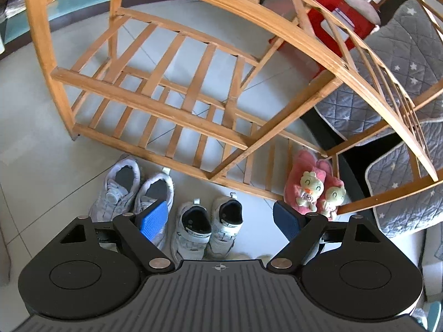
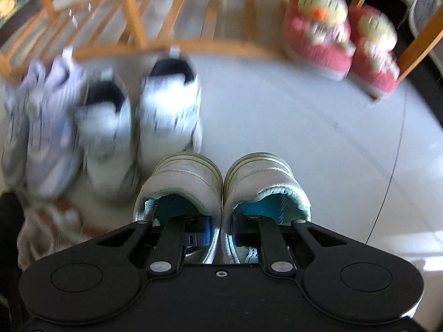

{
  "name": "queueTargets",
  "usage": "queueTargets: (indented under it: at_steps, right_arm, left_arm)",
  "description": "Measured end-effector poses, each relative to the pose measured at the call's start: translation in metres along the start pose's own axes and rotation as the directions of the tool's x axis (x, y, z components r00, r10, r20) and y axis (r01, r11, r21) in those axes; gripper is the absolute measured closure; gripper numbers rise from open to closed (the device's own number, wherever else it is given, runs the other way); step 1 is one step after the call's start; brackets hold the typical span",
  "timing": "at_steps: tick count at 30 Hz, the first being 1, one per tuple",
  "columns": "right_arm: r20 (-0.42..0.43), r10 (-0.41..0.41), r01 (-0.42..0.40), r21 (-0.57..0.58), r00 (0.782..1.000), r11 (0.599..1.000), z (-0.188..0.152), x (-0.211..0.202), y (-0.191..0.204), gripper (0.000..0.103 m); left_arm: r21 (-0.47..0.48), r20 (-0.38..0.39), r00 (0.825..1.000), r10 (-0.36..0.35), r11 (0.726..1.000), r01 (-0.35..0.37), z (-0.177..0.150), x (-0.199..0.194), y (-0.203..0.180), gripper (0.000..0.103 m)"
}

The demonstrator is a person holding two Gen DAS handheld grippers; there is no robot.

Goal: Organize scattered shoes
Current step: 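Carry the mint-lined sneakers beside the slippers and open the right gripper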

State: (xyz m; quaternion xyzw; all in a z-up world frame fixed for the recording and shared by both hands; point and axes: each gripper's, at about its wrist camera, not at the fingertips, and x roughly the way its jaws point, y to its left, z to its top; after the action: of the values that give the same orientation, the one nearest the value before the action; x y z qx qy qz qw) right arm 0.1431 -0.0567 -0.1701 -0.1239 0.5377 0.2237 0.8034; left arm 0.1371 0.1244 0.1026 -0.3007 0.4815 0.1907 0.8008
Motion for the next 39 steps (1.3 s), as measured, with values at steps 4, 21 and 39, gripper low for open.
queueTargets:
  at_steps: [4, 21, 39]
  right_arm:
    - [0.085, -0.022, 0.021, 0.014, 0.996, 1.0, 0.024, -0.004, -0.019, 0.088]
    - [0.216, 0.037, -0.033, -0.022, 0.976, 0.999, 0.151, 0.009, -0.036, 0.088]
    - [0.191, 0.009, -0.024, 0.076, 0.981, 0.997, 0.248, 0.09, -0.05, 0.09]
  left_arm:
    - [-0.001, 0.003, 1.0, 0.003, 1.0, -0.003, 0.002, 0.0, 0.0, 0.019]
    - [0.0, -0.005, 0.999, 0.045, 0.999, -0.045, 0.003, 0.011, -0.003, 0.019]
    - [0.037, -0.056, 0.991, 0.125, 0.992, -0.123, 0.002, 0.035, 0.001, 0.019]
